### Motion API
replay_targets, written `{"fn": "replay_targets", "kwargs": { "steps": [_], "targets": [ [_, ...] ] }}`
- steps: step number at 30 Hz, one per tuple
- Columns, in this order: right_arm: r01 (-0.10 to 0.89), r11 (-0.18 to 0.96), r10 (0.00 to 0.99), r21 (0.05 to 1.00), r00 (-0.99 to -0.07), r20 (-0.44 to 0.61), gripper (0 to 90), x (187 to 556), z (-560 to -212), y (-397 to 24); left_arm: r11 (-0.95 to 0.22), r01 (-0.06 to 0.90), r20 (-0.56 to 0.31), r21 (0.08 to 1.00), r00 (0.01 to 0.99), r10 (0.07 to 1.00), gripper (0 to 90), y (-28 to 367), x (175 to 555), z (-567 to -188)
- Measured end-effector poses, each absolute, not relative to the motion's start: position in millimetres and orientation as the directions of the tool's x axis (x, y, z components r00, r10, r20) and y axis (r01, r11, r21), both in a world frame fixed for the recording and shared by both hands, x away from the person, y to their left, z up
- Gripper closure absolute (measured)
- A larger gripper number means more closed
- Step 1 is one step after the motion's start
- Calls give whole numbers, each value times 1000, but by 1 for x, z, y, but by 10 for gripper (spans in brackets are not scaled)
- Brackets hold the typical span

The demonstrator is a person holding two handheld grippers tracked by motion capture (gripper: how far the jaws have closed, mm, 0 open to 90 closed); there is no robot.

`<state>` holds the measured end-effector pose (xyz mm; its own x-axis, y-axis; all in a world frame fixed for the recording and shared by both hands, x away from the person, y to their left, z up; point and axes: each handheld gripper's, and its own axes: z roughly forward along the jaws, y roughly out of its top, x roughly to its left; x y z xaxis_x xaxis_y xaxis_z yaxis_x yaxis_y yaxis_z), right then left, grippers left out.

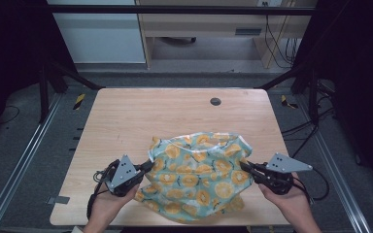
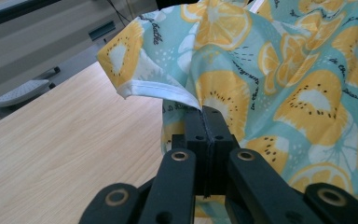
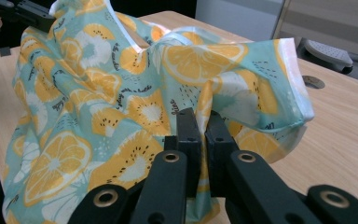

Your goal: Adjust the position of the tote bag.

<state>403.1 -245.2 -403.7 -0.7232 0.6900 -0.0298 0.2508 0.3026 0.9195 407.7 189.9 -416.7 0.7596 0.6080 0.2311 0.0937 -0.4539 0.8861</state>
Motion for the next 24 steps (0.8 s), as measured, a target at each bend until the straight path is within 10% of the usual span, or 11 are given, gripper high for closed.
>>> {"fn": "replay_targets", "kwargs": {
  "steps": [24],
  "targets": [
    [293,317,632,902,-774,30,870,393,-438,-249,-558,41,244,829,871,427,900,187,403,-446]
  ]
}}
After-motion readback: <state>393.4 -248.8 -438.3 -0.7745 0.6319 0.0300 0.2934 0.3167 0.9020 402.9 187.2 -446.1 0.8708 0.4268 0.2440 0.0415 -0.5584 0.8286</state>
